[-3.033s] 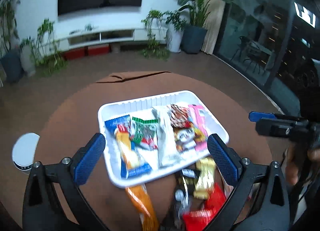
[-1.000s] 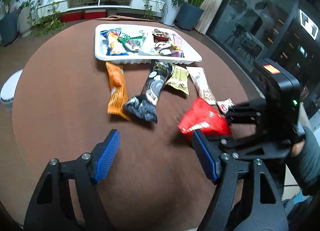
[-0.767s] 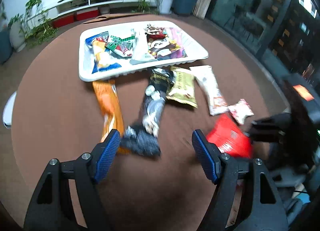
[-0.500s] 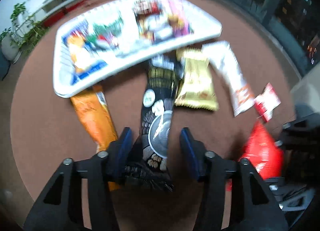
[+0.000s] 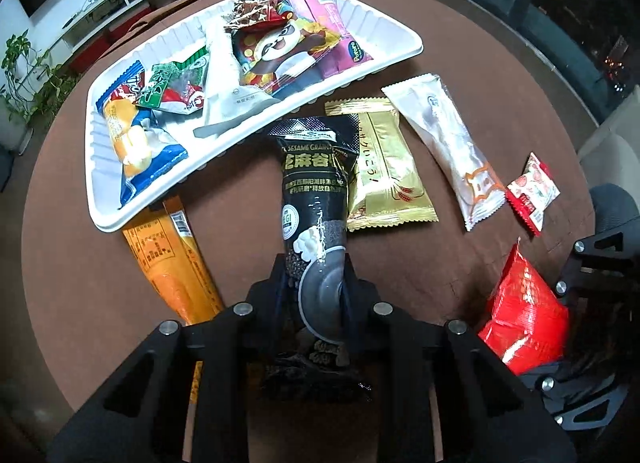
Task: Organize snacks
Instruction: 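Grasp the black sesame packet with the left tool while the right tool grasps the red bag, then carry the black packet with the left tool into the tray while the right tool lowers the red bag there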
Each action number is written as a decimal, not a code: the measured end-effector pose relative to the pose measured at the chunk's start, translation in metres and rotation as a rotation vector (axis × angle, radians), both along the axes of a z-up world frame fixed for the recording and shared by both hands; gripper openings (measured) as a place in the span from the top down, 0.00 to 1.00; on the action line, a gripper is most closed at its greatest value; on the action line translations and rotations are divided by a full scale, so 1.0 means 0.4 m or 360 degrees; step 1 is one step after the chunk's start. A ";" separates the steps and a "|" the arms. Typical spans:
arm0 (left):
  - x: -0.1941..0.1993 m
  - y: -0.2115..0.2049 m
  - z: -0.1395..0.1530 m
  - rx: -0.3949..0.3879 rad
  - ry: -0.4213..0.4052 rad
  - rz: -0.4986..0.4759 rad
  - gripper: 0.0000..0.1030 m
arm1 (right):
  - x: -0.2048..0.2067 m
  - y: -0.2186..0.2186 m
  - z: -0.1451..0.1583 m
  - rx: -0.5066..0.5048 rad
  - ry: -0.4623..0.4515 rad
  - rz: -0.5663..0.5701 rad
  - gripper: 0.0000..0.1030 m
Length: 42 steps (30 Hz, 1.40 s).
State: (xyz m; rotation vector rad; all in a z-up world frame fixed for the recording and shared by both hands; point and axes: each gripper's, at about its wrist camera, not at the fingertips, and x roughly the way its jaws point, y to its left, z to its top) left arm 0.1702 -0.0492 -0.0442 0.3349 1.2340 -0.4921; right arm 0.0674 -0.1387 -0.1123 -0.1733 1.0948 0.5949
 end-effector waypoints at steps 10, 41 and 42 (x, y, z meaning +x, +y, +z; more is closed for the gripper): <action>-0.076 0.105 0.015 -0.0341 0.0016 0.0188 0.80 | -0.017 -0.043 0.044 0.0141 -0.0006 -0.0092 0.72; 0.048 0.388 0.215 -0.1008 -0.0177 0.0673 0.80 | 0.282 -0.396 0.227 0.0595 -0.0036 -0.0740 0.72; 0.059 0.391 0.227 -0.1003 -0.0191 0.0673 0.80 | 0.297 -0.399 0.234 0.0600 -0.0043 -0.0749 0.72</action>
